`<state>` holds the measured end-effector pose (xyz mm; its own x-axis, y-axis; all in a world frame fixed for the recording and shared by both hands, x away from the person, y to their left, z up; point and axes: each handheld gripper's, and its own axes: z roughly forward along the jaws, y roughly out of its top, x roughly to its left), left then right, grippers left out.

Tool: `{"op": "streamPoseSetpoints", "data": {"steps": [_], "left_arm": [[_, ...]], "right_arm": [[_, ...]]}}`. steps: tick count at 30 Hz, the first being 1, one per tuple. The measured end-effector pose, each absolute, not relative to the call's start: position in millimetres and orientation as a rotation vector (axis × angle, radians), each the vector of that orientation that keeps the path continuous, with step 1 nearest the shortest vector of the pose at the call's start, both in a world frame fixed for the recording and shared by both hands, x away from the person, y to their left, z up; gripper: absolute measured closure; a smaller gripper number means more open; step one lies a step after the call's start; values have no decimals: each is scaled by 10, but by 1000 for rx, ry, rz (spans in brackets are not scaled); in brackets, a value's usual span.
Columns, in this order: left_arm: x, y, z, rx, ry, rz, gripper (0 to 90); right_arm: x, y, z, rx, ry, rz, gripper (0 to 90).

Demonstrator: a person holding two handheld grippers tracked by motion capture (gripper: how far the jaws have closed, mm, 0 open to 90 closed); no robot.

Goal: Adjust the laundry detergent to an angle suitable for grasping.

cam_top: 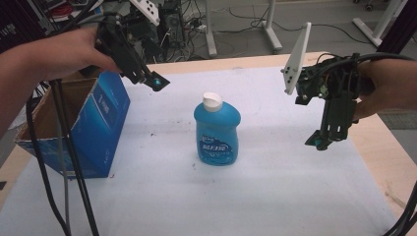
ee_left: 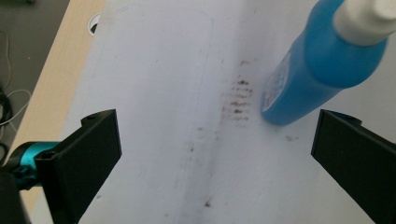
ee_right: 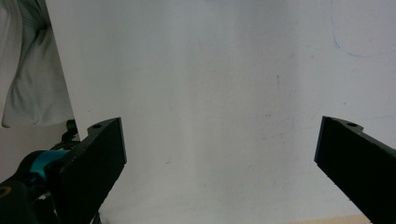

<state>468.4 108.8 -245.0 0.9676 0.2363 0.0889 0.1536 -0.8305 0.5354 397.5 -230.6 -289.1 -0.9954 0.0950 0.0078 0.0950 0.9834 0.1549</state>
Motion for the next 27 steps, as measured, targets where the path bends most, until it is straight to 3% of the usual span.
{"op": "streamPoseSetpoints", "data": {"steps": [12, 27], "left_arm": [[4907, 1075, -2319, 2638, 170, 221, 16], [5141, 1070, -2456, 2745, 288, 132, 16]], "right_arm": [[3976, -2298, -2891, -150, -3126, -249, 15], [3997, -2301, -2883, -170, -3119, -248, 15]]}}
